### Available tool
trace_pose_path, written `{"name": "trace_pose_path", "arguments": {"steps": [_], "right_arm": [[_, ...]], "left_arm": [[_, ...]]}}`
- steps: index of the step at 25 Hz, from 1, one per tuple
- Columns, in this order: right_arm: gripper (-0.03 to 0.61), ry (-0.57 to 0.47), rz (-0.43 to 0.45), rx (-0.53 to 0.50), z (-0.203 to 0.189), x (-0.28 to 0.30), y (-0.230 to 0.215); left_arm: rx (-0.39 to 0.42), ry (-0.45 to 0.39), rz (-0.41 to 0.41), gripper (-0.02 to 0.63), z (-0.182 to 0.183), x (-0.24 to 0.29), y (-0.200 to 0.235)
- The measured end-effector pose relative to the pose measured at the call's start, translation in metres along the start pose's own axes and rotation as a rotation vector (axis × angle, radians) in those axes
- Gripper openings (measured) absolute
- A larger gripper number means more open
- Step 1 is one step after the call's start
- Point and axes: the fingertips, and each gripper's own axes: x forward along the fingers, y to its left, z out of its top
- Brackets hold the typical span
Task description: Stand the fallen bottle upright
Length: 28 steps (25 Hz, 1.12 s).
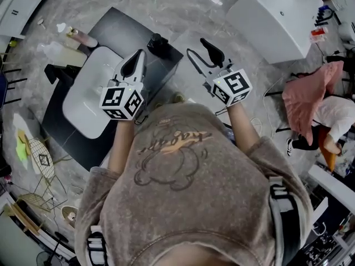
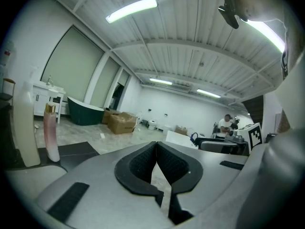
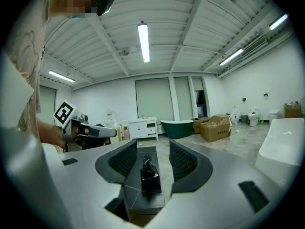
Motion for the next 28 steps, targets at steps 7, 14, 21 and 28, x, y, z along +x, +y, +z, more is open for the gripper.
{"name": "trace_pose_path", "arguments": {"steps": [7,14,21,28], "right_arm": [[0.07,-0.011,-0.043,0.014,-0.009,-0.001,-0.002],[0.011,-0.01,-0.066,0.012,-0.013,0.0,-0.001],[-0.002,-0.016,-0.072,0.007,-0.017,0.003,0.004],[-0.002,-0.023,-0.085,0.018,-0.017,0.004,0.003]], "left_arm": [[0.008,-0.007,0.018,0.02,-0.004,-0.004,0.003],[0.011,-0.012,0.028,0.02,-0.012,-0.007,0.003],[0.006,-0.023,0.051,0.02,-0.017,-0.007,0.006],[0.014,-0.033,0.065,0.02,-0.014,-0.011,0.008]]}}
